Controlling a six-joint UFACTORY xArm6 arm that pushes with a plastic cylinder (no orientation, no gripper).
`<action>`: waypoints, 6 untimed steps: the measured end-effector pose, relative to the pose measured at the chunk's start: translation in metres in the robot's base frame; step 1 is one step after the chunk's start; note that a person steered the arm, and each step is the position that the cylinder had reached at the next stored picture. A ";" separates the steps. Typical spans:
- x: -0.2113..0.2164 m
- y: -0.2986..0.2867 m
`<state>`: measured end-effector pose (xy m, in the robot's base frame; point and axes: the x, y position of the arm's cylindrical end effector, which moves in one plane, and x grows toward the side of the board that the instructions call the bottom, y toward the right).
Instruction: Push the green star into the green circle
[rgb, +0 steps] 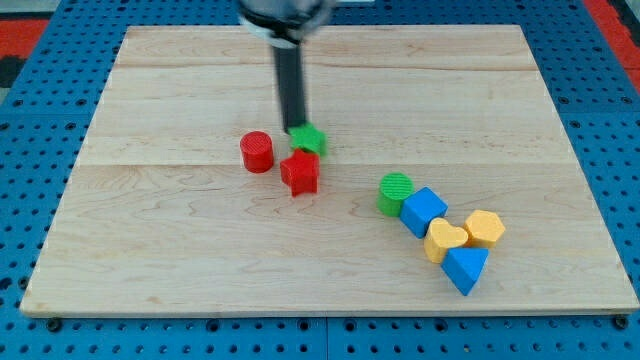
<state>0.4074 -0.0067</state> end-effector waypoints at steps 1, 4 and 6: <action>0.024 0.055; -0.013 -0.002; 0.039 0.057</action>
